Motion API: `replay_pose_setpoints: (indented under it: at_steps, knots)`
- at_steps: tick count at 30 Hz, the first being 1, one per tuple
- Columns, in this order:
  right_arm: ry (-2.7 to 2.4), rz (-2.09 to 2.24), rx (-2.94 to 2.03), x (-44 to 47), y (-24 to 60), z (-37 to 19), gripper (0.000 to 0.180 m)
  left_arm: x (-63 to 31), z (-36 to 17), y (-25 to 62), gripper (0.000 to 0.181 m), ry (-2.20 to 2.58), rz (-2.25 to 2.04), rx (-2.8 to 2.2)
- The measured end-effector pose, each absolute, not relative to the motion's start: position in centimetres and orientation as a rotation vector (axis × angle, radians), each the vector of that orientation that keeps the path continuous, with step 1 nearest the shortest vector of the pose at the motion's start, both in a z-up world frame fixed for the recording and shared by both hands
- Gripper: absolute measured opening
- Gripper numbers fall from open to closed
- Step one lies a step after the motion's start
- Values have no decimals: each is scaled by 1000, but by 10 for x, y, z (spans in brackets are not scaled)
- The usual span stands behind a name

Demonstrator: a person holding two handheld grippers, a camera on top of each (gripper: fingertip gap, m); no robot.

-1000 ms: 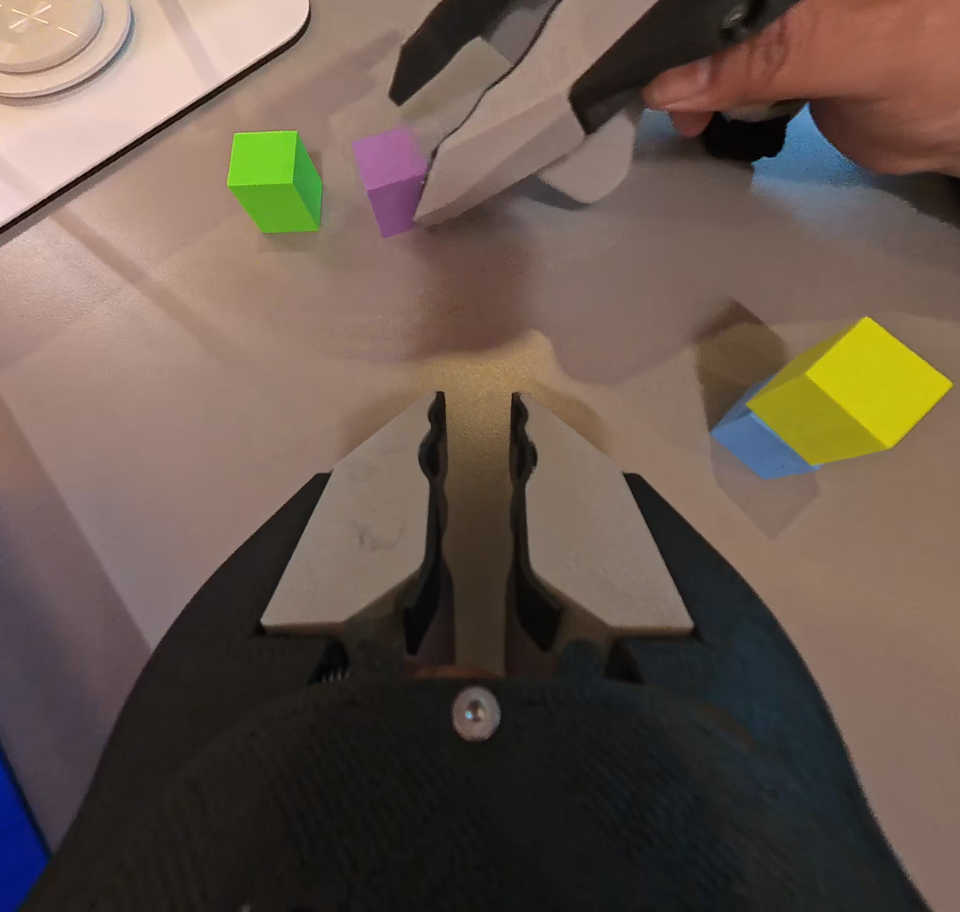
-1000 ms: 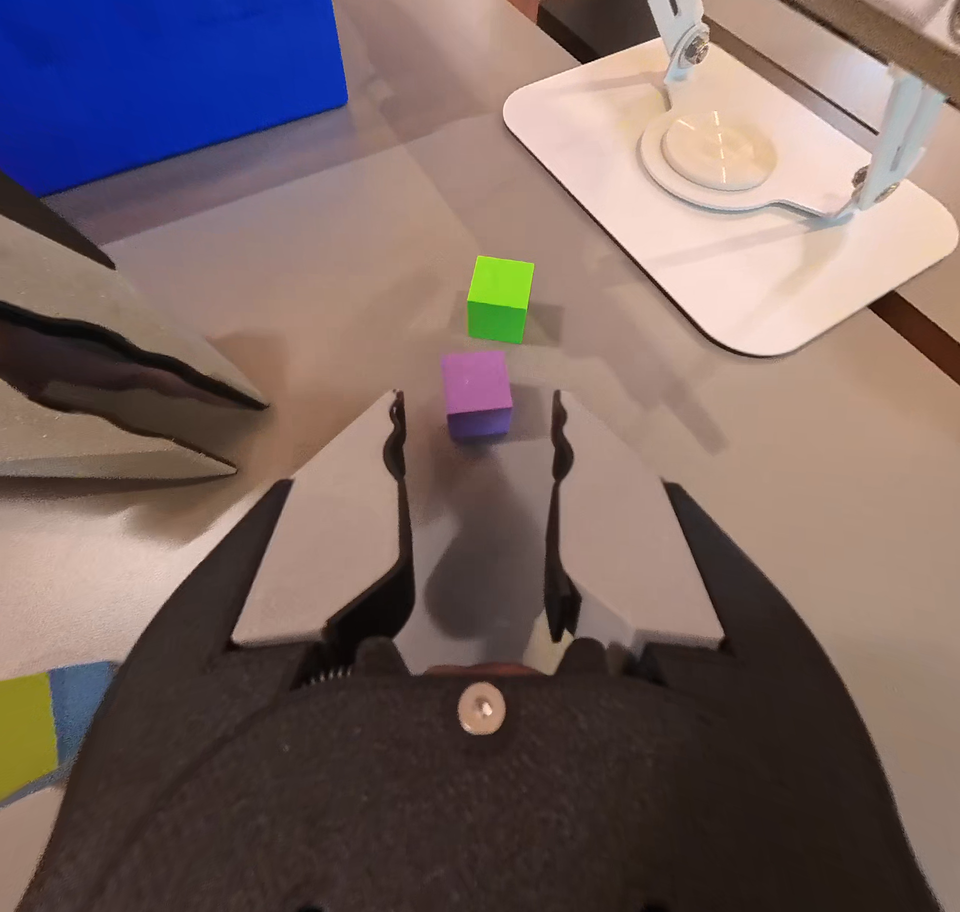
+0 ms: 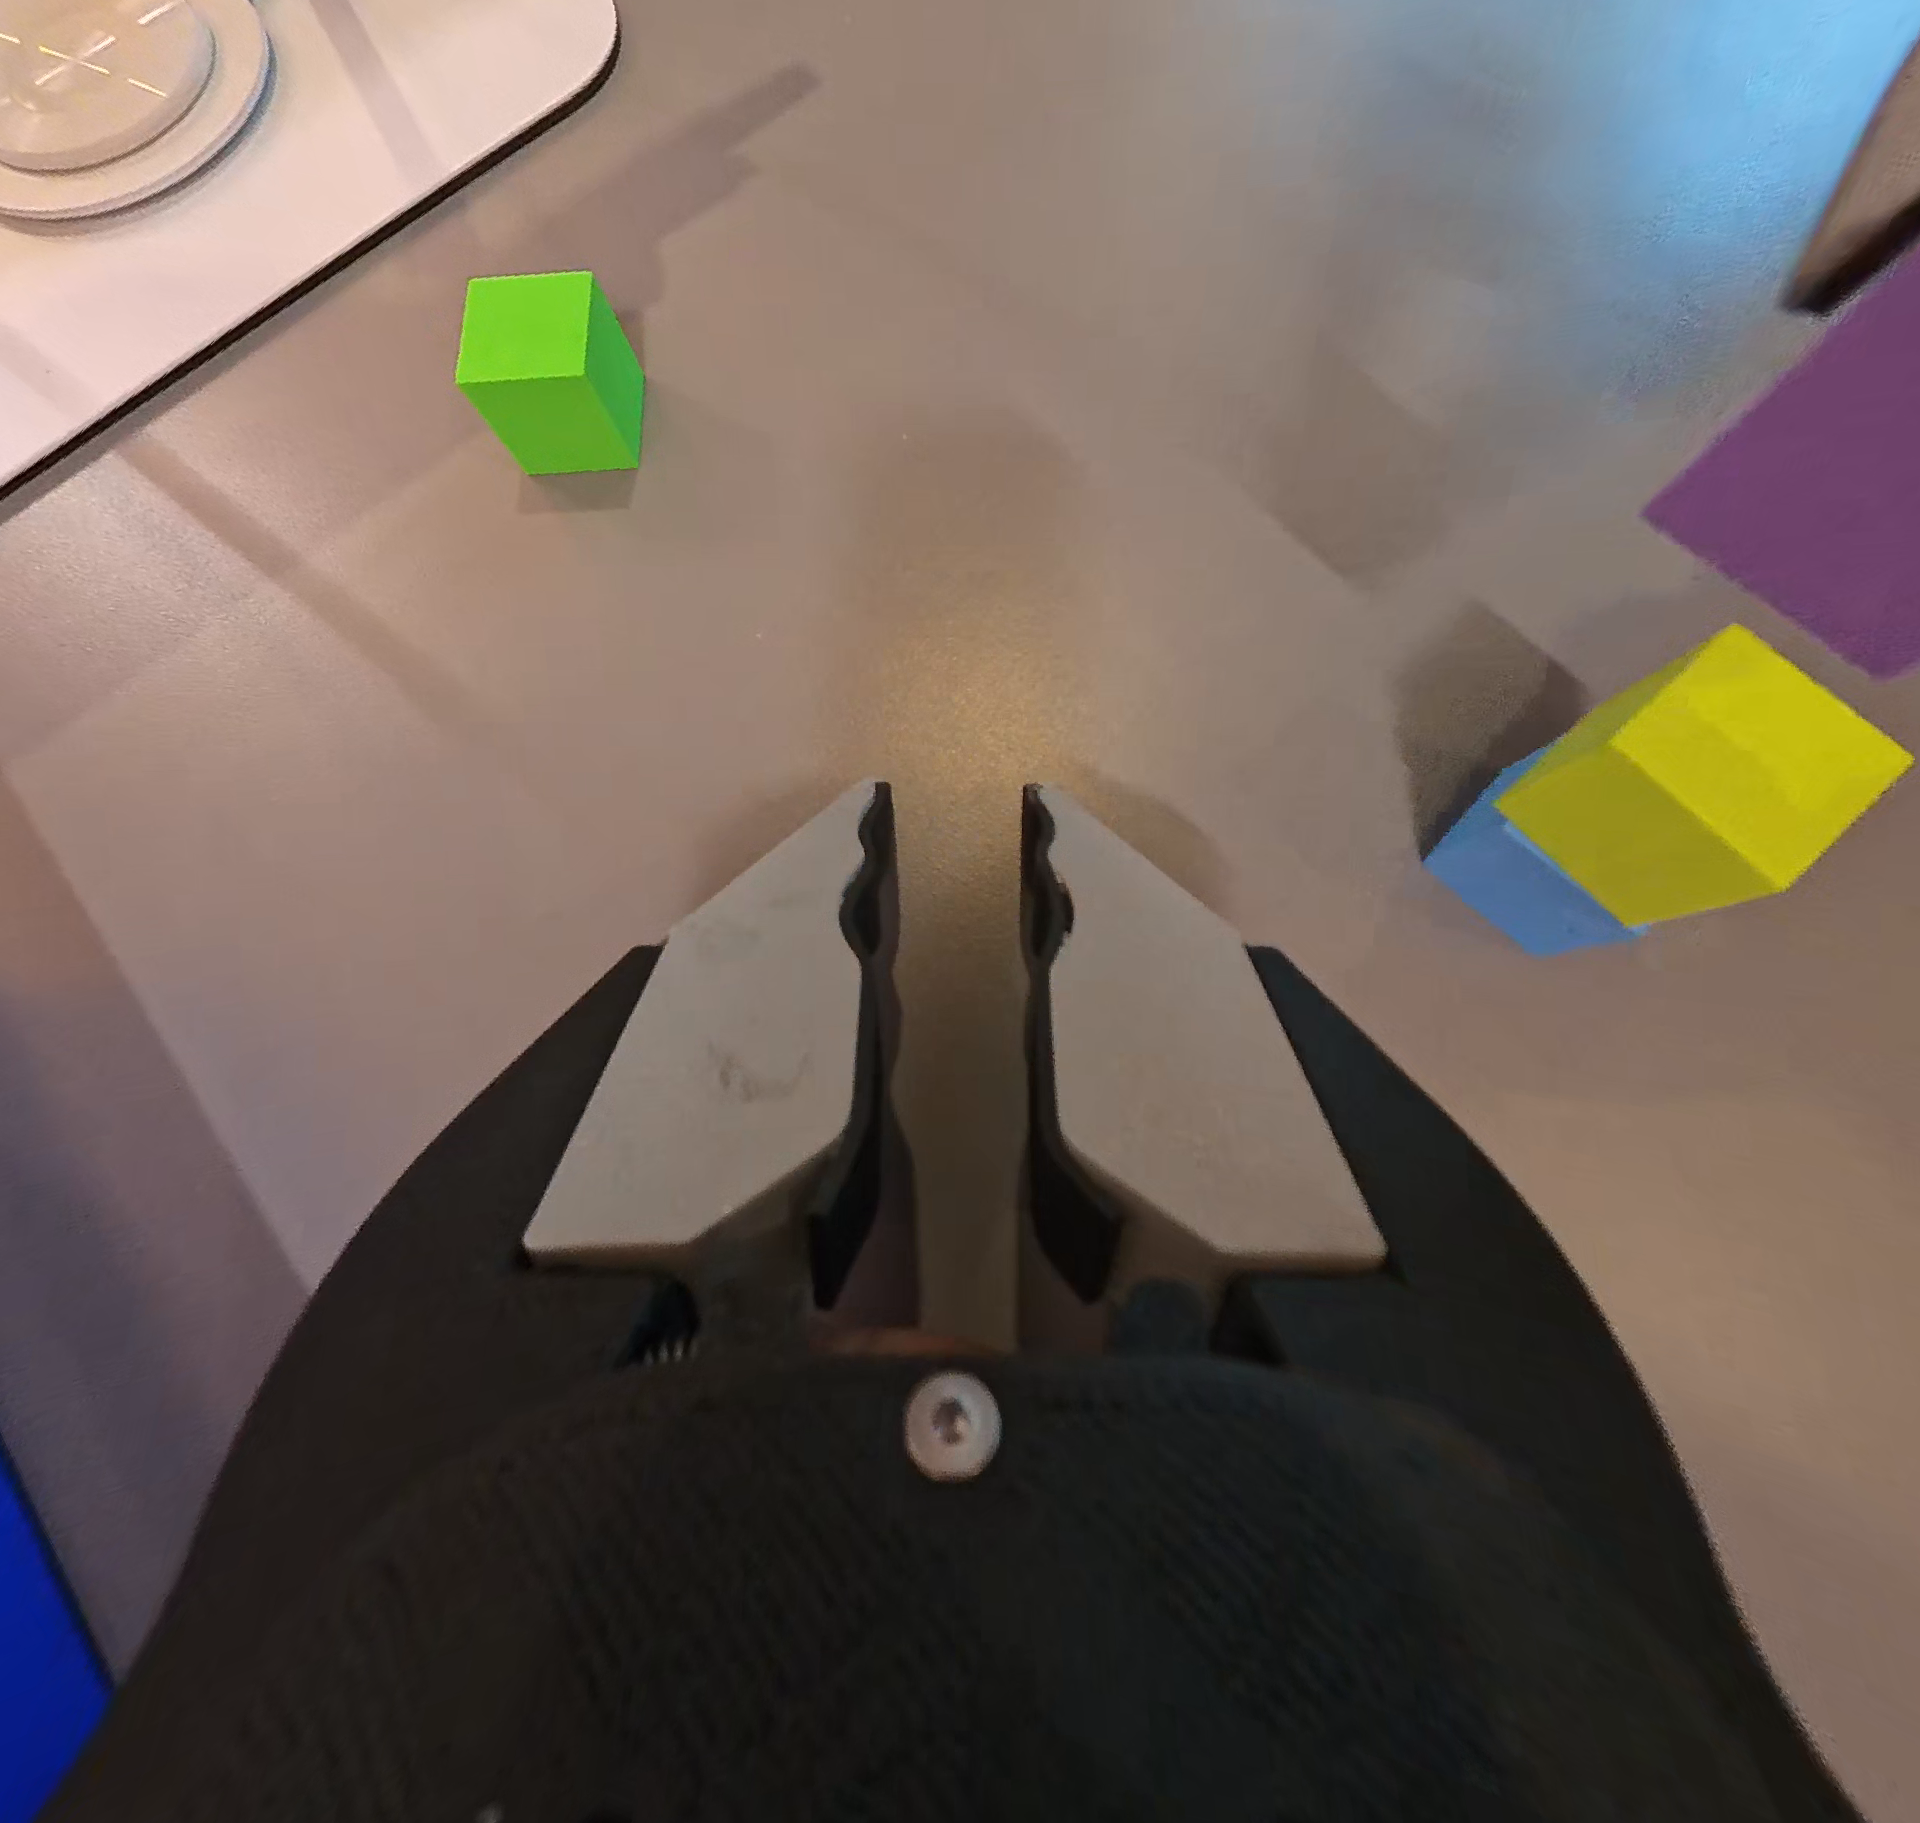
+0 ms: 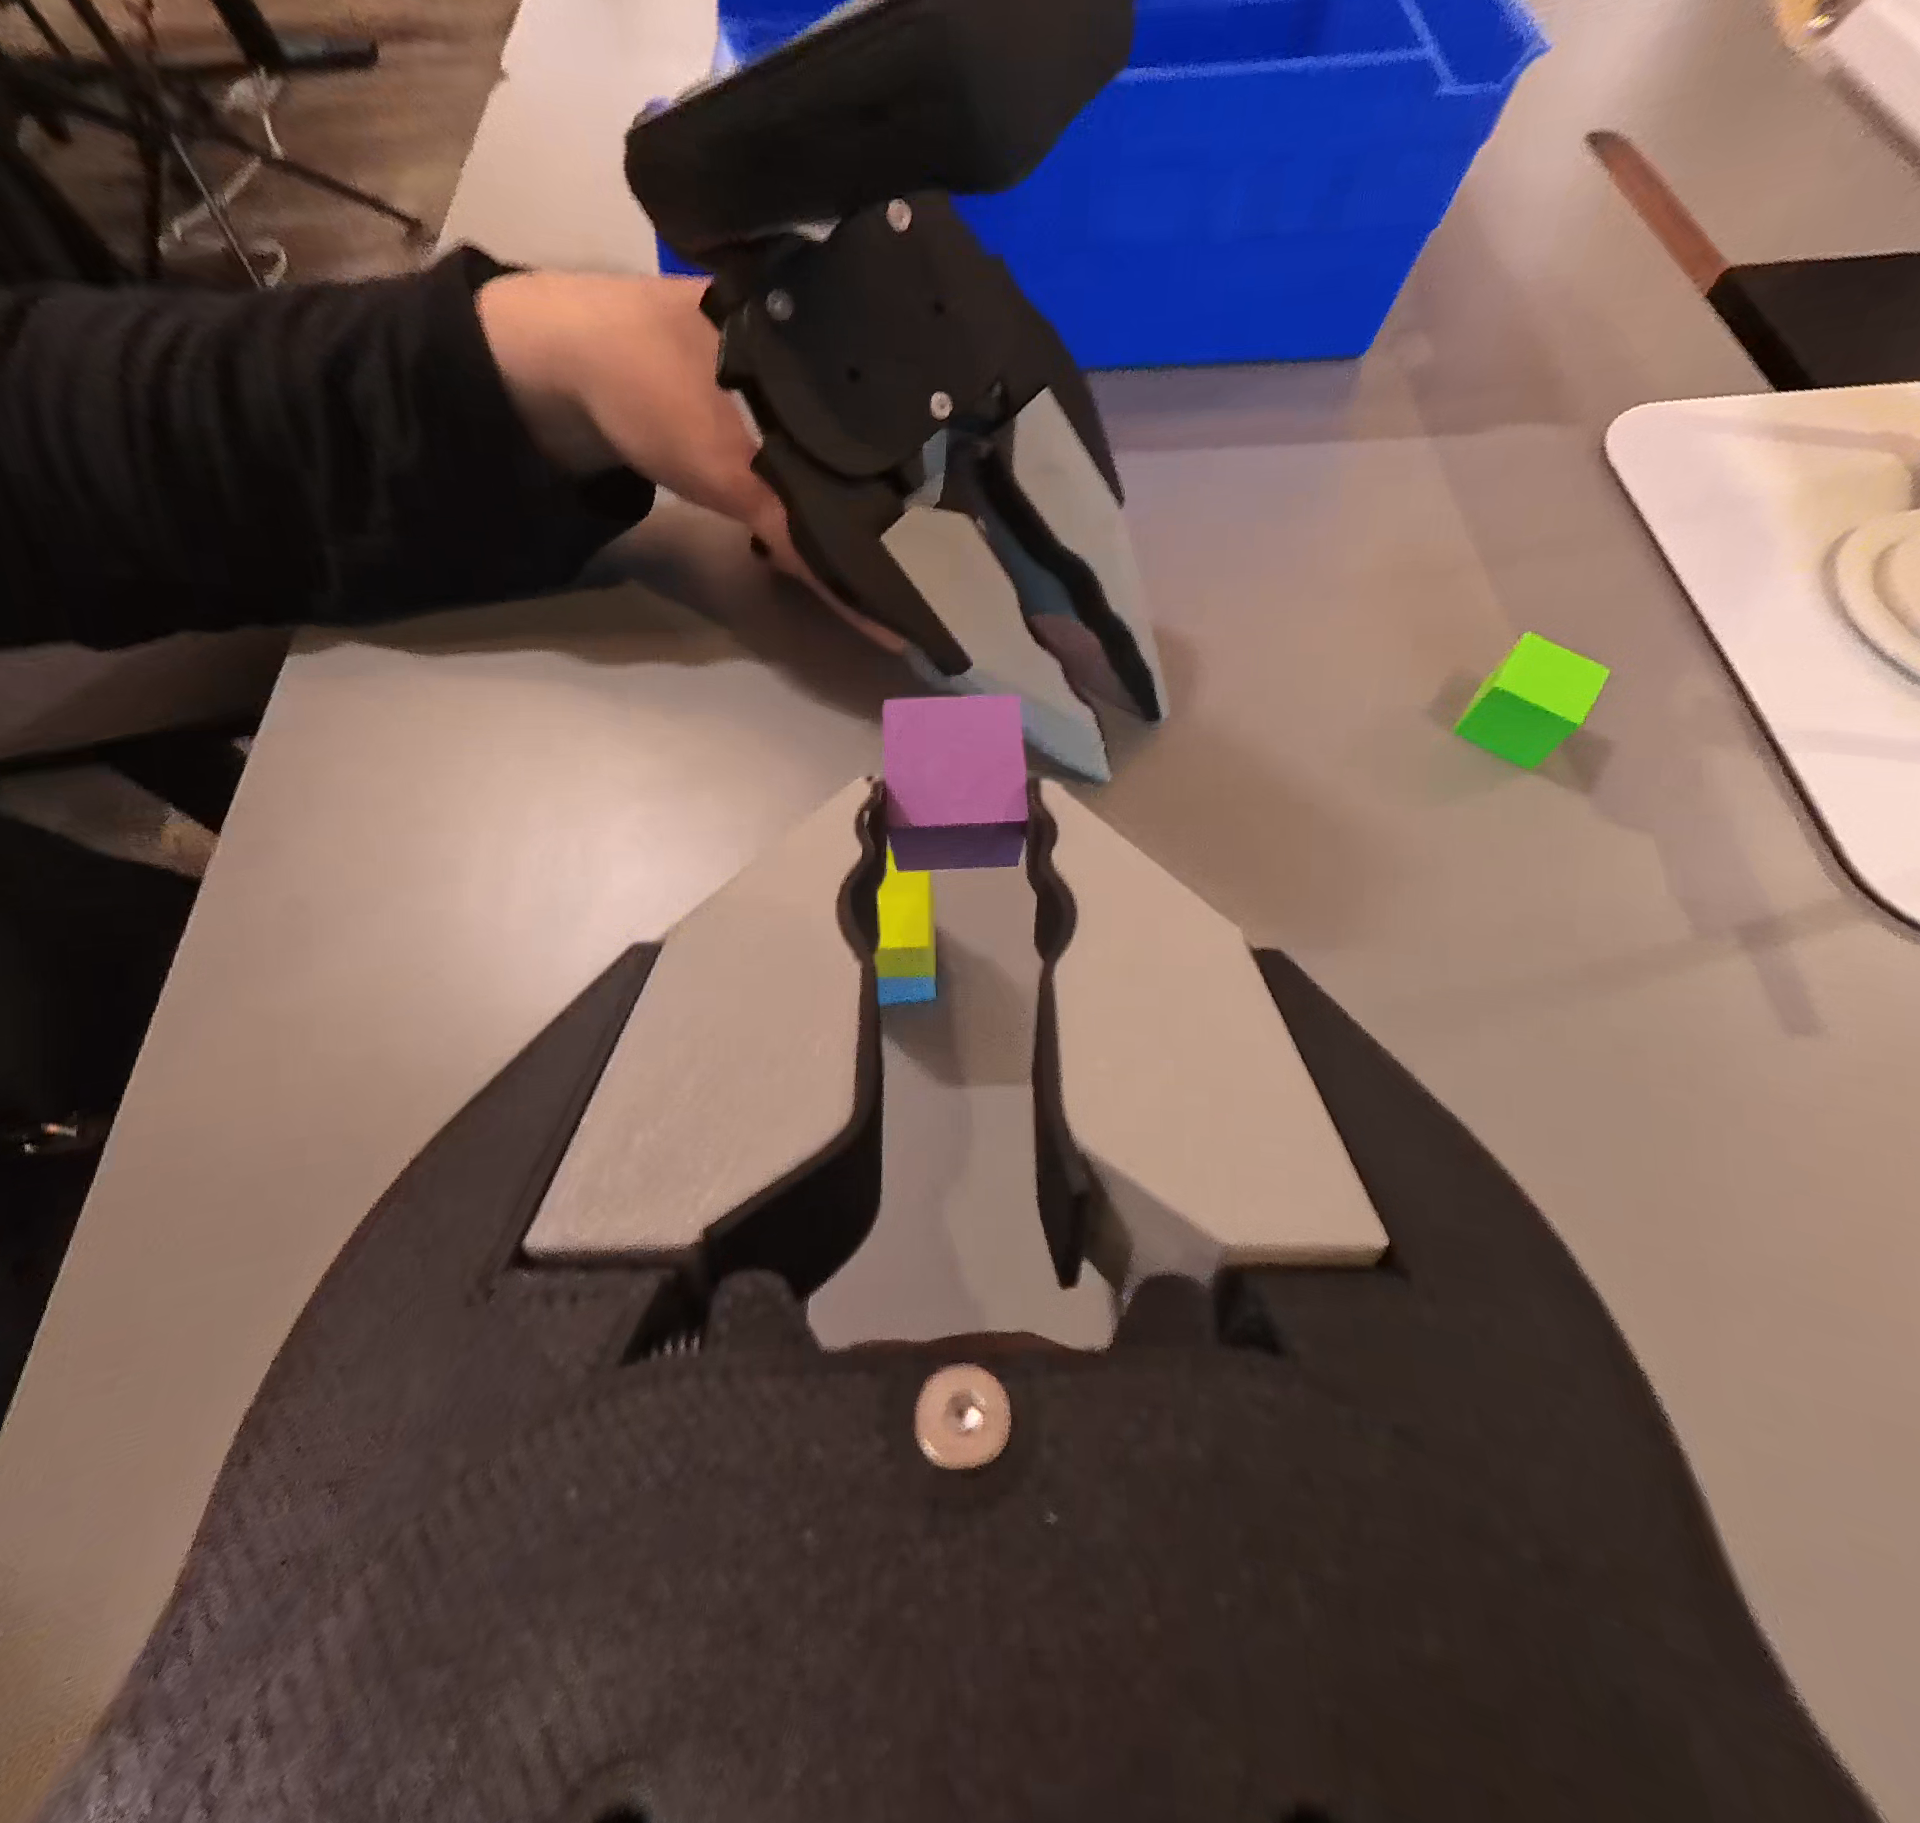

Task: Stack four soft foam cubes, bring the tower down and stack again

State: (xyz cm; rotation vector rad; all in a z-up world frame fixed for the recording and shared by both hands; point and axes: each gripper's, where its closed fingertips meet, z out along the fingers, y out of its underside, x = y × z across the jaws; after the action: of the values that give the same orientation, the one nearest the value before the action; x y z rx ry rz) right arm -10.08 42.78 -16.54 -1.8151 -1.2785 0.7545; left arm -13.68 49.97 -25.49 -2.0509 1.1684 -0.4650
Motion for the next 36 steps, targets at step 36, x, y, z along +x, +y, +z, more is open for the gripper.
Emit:
replay_pose_setpoints:
  at_steps: [36]
  knots:
    - [-1467,699,-1890,-105,406,-196,29,-137,-255,500,22,1171,-462,-2048]
